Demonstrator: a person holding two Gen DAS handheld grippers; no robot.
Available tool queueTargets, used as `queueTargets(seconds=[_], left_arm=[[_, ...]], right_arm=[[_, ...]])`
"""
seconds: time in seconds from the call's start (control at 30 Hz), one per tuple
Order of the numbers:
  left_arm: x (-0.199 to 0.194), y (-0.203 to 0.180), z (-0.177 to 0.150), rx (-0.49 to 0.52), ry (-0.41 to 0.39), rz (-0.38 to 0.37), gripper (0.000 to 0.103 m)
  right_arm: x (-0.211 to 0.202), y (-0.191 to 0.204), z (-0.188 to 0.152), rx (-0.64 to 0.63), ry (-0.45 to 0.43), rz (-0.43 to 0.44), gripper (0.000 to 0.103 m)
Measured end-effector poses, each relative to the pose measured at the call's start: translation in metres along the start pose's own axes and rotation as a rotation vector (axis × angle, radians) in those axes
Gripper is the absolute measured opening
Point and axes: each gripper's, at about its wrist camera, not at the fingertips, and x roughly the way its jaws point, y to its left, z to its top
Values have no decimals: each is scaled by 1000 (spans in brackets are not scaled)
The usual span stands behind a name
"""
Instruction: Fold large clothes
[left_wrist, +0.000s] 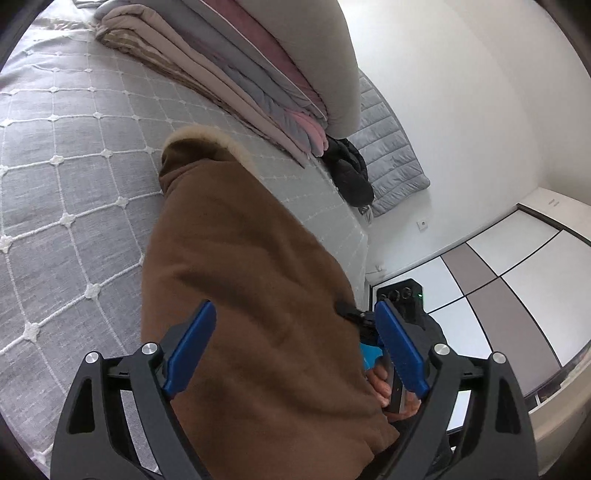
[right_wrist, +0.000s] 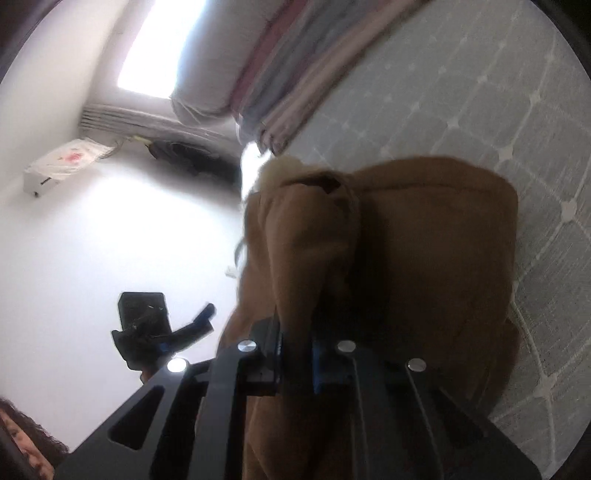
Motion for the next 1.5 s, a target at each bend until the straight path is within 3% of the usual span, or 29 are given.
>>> queueTargets(seconds=[0.2,0.27,0.33,0.43,0.53,0.57,0.63,0.67,0.73,0.8,0.87,0.9,0.97,1.0,1.03,1.07,1.1,1.13,1.17,1.2,1.27,1.3,1.33,1.4,1.5], left_arm=[[-1,-4,-2,-12,-19,-17,84],[-4,-5,-2,-16,-26,-33,84],[-6,-8,-2,-10,-26,-45,84],[-7,-10,-4,-1,-16,-56,85],[-7,-12,-7,2,-2,-64,85],[-7,-13,-8,5,0,-63,85],[-6,-15,-10,14,5,-64,85],[-6,-17,-11,21,6,-60,85],[-6,-19,-11,31,6,-54,85],[-8,-21,-11,35,4,-53,85],[-9,-23,-11,33,0,-58,85],[-8,-23,-11,31,-1,-59,85],[-6,-24,-12,33,2,-55,85],[-5,-25,-13,42,2,-41,85],[-4,-27,-14,51,1,-32,85],[-3,-30,-16,72,-1,-13,85],[-4,-34,-17,94,-5,9,85],[-4,-38,-18,116,-12,32,85],[-6,-43,-20,155,-26,77,85],[-7,-49,-23,192,-43,125,85],[-8,-60,-28,273,-69,241,85],[-7,-65,-30,315,-78,299,85],[-5,-70,-33,351,-85,351,85],[-1,-76,-36,391,-90,423,86],[3,-81,-39,420,-86,466,86]], right_arm=[[-24,65,-8,-167,-130,-19,12],[-36,71,-14,-191,-168,-68,11],[-41,40,-10,-108,-169,-126,11],[-18,-15,-6,-1,-80,-259,11],[-5,-28,-5,35,-50,-254,13],[-5,-29,-5,54,-40,-234,15],[-7,-30,-8,85,-38,-204,31],[-13,-25,-9,86,-45,-204,33],[-27,-6,-11,60,-93,-239,49],[-48,34,-21,-43,-170,-156,57],[-50,81,-42,-170,-149,45,71],[-42,101,-54,-221,-92,133,80],[-11,122,-80,-268,88,169,81],[6,118,-92,-264,174,105,81],[28,99,-106,-238,266,-61,77],[39,79,-114,-219,313,-158,65],[41,60,-118,-181,326,-201,41],[32,37,-117,-71,294,-153,30],[24,32,-115,-28,268,-128,28],[14,34,-114,-26,237,-119,29],[0,48,-113,-59,194,-52,46],[-5,58,-111,-81,175,-30,67],[-8,67,-108,-104,151,-26,83],[-15,91,-95,-172,64,-64,85],[-15,119,-72,-257,-73,-114,91]])
